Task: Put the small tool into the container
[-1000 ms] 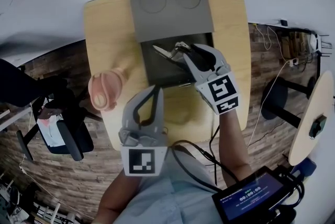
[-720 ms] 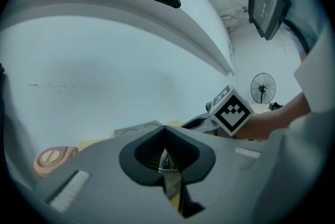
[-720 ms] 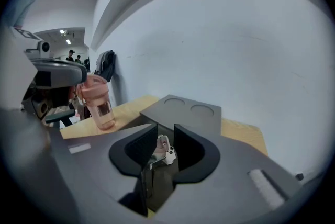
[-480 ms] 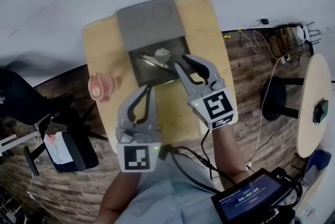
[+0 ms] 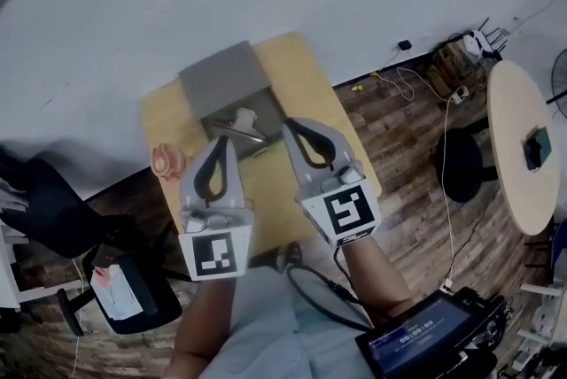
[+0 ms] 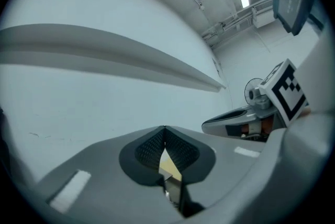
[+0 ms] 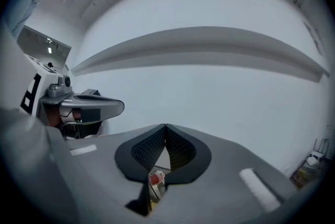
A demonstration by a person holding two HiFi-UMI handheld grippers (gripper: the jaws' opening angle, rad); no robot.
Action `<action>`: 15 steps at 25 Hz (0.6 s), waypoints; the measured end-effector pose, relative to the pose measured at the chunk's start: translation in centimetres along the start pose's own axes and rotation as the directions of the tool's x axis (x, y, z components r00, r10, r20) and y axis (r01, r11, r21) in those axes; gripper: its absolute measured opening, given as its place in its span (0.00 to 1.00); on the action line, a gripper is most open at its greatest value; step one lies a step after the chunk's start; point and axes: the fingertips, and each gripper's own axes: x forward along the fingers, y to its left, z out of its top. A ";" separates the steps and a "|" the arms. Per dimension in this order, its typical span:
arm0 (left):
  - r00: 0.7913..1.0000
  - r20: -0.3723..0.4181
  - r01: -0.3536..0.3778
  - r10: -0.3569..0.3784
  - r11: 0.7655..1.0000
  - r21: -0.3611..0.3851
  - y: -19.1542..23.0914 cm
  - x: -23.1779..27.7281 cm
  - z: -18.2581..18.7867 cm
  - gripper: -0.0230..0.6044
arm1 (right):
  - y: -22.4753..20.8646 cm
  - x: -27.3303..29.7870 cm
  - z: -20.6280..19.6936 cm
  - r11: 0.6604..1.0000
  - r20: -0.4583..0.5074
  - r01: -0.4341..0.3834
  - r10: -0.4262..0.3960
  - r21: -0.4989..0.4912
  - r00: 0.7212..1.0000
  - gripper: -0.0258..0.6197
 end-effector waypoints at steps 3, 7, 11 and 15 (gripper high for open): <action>0.999 0.032 -0.011 0.011 1.000 0.013 -0.3 -0.5 1.8 0.05 | -0.6 -2.3 1.3 0.999 0.028 0.050 -0.050 -0.002 0.998 0.04; 0.998 0.062 -0.013 0.011 0.999 0.029 -1.1 -1.0 3.3 0.05 | -0.7 -4.4 2.3 0.997 0.046 0.079 -0.078 -0.021 0.996 0.04; 0.997 0.072 -0.006 0.003 0.999 0.039 -2.3 -1.0 4.2 0.05 | -1.2 -5.4 3.0 0.996 0.074 0.090 -0.089 -0.010 0.993 0.04; 0.998 0.070 -0.005 0.002 0.999 0.041 -2.5 -0.9 4.1 0.05 | -1.8 -5.8 2.9 0.995 0.085 0.101 -0.101 -0.002 0.991 0.04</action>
